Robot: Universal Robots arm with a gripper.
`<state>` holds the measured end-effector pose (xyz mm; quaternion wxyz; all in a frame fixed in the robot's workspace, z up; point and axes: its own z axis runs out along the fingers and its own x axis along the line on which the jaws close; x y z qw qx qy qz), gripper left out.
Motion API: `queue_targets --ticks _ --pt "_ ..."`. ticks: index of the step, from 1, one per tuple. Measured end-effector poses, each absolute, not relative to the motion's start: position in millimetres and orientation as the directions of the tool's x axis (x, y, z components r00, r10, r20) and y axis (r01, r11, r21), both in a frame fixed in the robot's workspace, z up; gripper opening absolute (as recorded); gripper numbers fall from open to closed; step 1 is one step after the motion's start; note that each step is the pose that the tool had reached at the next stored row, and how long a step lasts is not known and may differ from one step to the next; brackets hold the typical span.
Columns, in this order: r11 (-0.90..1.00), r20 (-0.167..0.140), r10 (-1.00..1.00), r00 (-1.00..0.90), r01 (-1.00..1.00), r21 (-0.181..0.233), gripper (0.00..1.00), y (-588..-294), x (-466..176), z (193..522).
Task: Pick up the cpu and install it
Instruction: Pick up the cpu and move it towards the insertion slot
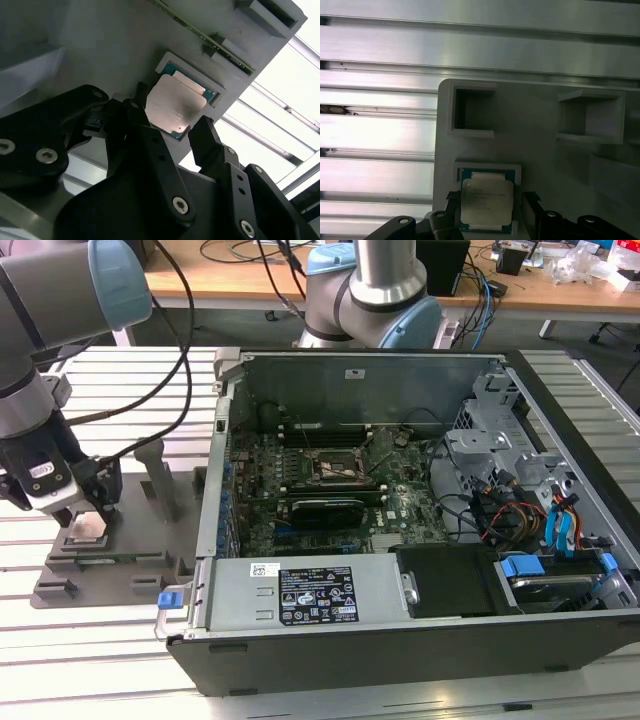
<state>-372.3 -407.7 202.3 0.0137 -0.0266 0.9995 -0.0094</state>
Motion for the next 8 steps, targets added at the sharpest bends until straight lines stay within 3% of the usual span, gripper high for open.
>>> queue_targets --ticks 8 --pt "0.997 -0.028 -0.076 -0.997 -0.076 -0.009 0.6 -411.4 -374.0 193.2"
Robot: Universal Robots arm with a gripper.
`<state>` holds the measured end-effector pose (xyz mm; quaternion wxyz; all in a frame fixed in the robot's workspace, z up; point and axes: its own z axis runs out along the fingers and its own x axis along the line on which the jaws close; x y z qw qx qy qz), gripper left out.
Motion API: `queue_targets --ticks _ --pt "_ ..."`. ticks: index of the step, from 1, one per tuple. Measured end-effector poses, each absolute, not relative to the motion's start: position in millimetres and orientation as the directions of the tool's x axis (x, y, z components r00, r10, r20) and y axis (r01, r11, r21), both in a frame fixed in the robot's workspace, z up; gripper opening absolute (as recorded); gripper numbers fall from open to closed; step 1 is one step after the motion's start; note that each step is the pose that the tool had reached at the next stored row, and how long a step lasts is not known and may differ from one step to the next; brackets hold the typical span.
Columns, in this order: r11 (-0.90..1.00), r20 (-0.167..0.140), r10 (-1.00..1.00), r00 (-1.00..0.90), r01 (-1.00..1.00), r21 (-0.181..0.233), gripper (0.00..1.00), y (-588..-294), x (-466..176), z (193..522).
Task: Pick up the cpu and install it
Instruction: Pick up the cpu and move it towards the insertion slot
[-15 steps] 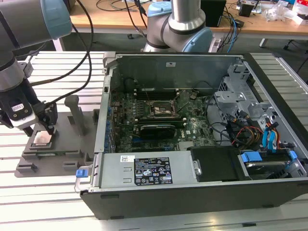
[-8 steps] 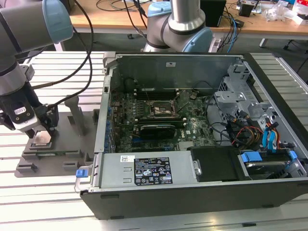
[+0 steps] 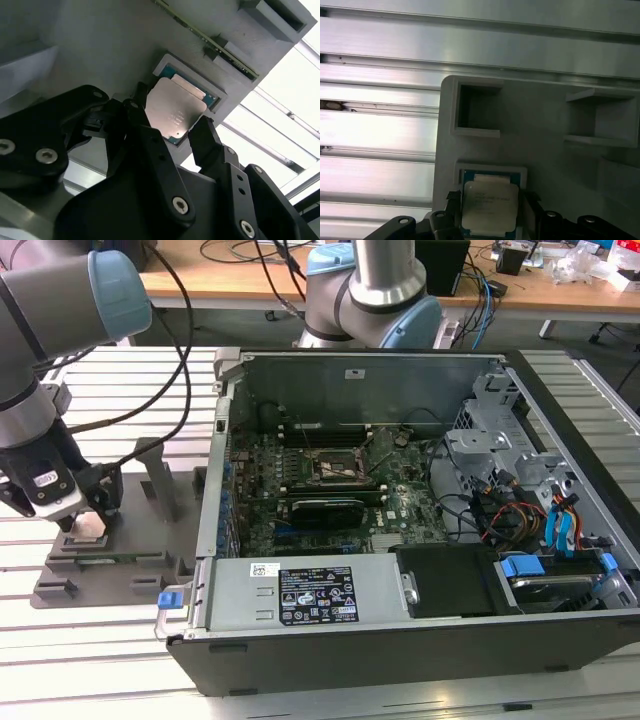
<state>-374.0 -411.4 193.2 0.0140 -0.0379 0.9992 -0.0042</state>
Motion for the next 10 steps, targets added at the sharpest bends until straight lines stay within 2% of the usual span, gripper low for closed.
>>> queue_targets --ticks 10 --pt "0.997 -0.028 -0.079 -0.996 -0.079 -0.009 0.6 -413.1 -374.1 187.2"
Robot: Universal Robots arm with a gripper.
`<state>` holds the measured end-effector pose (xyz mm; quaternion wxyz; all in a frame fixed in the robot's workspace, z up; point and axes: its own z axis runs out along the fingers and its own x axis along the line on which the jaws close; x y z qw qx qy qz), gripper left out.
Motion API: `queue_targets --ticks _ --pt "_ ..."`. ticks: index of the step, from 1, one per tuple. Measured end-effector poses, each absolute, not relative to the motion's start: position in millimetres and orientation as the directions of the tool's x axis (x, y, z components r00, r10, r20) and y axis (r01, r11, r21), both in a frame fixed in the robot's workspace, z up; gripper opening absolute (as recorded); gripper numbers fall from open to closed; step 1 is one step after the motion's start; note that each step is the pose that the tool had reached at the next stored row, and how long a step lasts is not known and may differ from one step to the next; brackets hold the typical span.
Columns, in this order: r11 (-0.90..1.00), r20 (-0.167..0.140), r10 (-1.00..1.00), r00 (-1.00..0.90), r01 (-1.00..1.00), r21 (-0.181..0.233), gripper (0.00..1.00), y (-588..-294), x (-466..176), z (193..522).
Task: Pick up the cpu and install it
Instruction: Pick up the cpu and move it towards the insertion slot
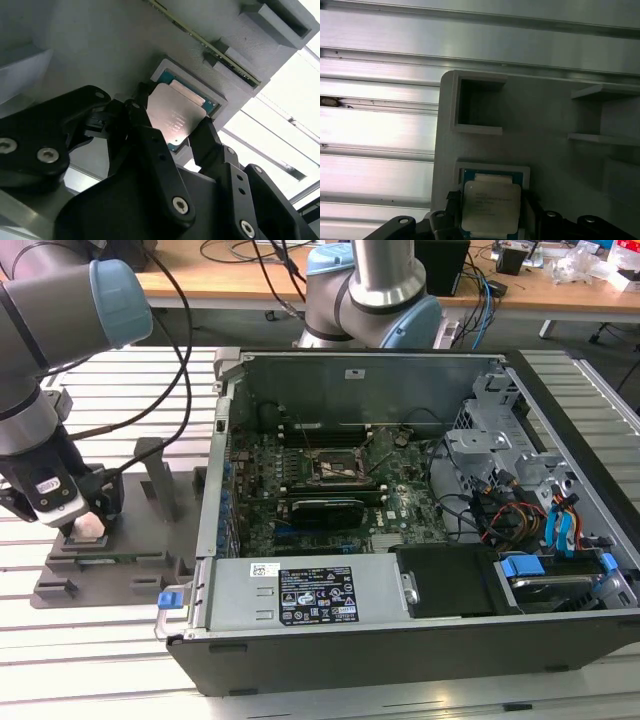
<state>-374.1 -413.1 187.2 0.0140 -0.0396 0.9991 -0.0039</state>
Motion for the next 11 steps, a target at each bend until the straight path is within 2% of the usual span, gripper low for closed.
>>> queue_targets --ticks 2,11 --pt "0.997 -0.028 -0.079 -0.996 -0.079 -0.009 0.55 -413.1 -374.1 187.2" --pt "0.997 -0.028 -0.079 -0.996 -0.079 -0.009 0.55 -413.1 -374.0 187.4"
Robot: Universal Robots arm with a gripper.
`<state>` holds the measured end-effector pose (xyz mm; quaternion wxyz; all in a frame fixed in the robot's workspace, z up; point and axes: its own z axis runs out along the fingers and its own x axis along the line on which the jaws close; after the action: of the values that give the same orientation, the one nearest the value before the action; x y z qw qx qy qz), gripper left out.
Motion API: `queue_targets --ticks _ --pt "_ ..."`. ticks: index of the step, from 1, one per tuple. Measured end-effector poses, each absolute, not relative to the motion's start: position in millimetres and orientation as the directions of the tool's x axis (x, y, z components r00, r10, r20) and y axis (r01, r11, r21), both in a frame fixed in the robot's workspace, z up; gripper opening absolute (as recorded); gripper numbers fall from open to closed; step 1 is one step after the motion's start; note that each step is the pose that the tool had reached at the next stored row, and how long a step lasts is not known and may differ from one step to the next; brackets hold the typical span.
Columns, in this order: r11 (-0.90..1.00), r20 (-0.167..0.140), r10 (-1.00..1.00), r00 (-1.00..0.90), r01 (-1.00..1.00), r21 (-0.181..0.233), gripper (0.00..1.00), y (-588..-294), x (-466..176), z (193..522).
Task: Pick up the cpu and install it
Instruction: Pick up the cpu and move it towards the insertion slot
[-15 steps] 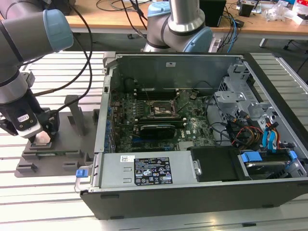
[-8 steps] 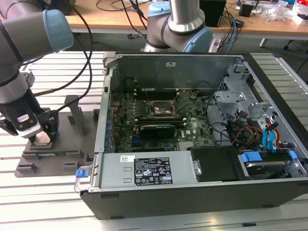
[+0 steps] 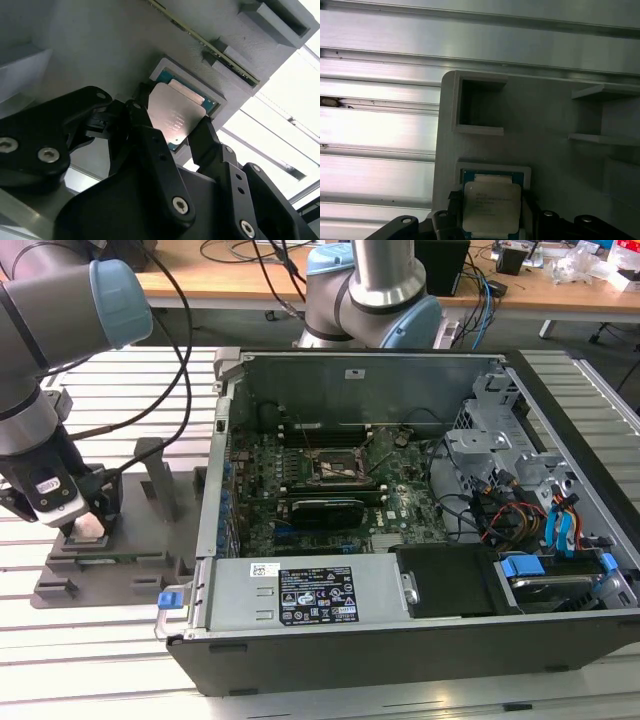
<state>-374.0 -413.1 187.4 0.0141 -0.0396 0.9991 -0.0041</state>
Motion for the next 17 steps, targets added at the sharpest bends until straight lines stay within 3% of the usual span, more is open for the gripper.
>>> queue_targets --ticks 17 --pt "0.997 -0.028 -0.079 -0.996 -0.079 -0.009 0.55 -405.0 -374.0 208.3"
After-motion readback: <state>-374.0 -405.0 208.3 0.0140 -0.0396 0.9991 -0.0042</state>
